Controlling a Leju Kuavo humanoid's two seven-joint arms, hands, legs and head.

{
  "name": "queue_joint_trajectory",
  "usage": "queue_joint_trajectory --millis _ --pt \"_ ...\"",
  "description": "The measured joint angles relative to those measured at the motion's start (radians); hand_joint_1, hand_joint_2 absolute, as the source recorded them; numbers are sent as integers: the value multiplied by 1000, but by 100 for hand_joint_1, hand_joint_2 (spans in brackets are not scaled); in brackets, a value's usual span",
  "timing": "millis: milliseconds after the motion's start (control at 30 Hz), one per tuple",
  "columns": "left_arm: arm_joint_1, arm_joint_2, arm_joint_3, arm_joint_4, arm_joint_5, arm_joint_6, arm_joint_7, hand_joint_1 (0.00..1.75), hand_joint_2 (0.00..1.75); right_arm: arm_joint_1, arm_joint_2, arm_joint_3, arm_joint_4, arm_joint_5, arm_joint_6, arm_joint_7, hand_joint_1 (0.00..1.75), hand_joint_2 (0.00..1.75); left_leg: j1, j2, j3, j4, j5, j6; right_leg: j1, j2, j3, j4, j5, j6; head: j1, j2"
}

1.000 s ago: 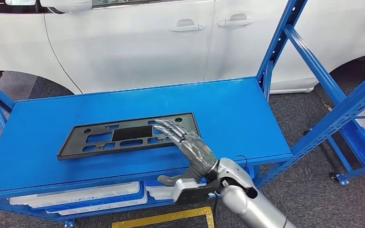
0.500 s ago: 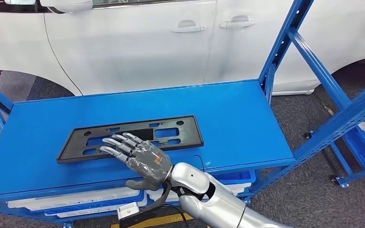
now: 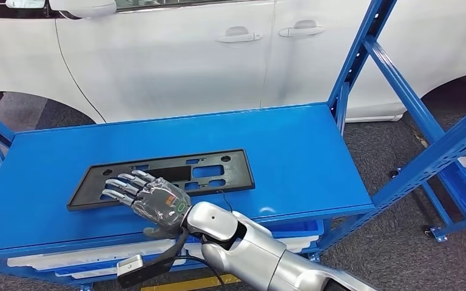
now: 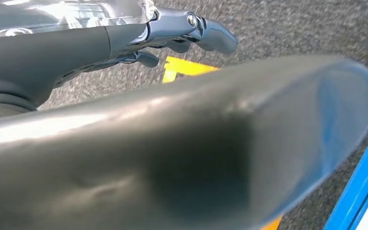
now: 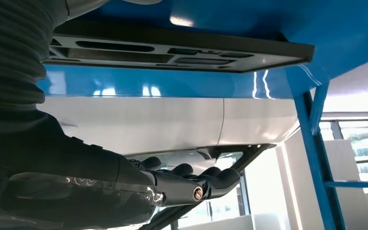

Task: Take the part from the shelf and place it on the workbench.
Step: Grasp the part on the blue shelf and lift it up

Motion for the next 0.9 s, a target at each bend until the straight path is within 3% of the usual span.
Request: queue_joint_trajectory --millis 67,133,200,233,267,300,367,400,533,600,667,700,733,767,833,900 --pt "0 0 0 0 0 0 0 0 0 -15 23 17 43 1 -9 12 0 175 2 0 -22 55 -36 -10 -5 -2 7 -10 4 -10 -2 0" --pt "0 2 1 0 0 1 -1 0 0 -27 38 43 79 -13 -14 30 0 175 3 1 -81 182 -100 -17 -4 -3 10 -12 3 -16 -4 0" --pt "3 3 1 0 0 2 -1 0 0 -33 44 73 108 -24 -15 46 0 175 4 1 -132 281 -128 -20 -2 -3 11 -11 1 -18 -4 0" --pt "4 3 2 0 1 2 -1 0 0 -35 46 87 119 -28 -15 53 0 175 5 1 -134 279 -114 -21 -2 -3 12 -9 -1 -18 -4 0" --pt "5 3 2 0 1 3 -2 0 0 -38 48 102 129 -33 -13 58 0 175 5 1 -115 235 -82 -20 -1 -1 13 -7 -3 -17 -4 0" --pt "5 4 3 0 2 3 -3 0 0 -42 51 115 135 -37 -10 63 0 175 5 1 -82 163 -42 -18 -1 0 15 -4 -7 -14 -4 0" --pt "4 4 5 0 2 3 -5 0 0 -52 57 143 146 -46 -4 77 0 175 2 1 -24 41 3 -10 2 2 15 3 -14 -8 -4 0" --pt "4 4 5 0 3 3 -6 0 0 -56 59 157 150 -51 -2 85 0 175 0 0 -11 14 7 -5 4 2 14 5 -15 -4 -4 0" --pt "5 3 8 0 3 3 -8 0 0 -65 63 216 163 -68 4 115 0 175 2 0 -7 3 6 18 3 1 8 22 -30 15 -2 0" --pt "5 3 9 0 3 3 -8 0 0 -70 63 238 169 -71 5 124 0 175 5 2 -5 0 8 28 0 0 -31 107 -79 26 -1 0" --pt "4 3 10 0 3 3 -8 0 0 -72 63 256 175 -74 8 130 0 175 4 3 -5 1 7 33 -2 0 -100 248 -139 32 1 0" --pt "5 3 10 0 3 3 -8 0 0 -72 62 265 179 -75 11 136 0 175 4 3 -5 1 6 33 -4 0 -126 296 -150 33 1 0" --pt "5 3 11 0 3 3 -8 0 0 -72 62 273 182 -76 13 143 0 175 4 2 -4 1 5 34 -5 0 -136 310 -142 33 1 0" --pt "5 3 12 0 3 3 -9 0 0 -73 62 280 186 -78 13 151 0 175 4 1 -3 1 5 33 -6 0 -123 276 -114 31 1 0" --pt "5 2 14 0 2 2 -10 0 0 -80 62 289 194 -88 10 171 0 175 3 -1 1 2 2 29 -4 0 -57 131 -40 20 1 0" --pt "5 1 15 0 -1 0 -10 0 0 -95 62 294 206 -102 2 186 0 175 -1 -1 1 4 -1 22 0 -1 -11 26 -4 11 0 0"
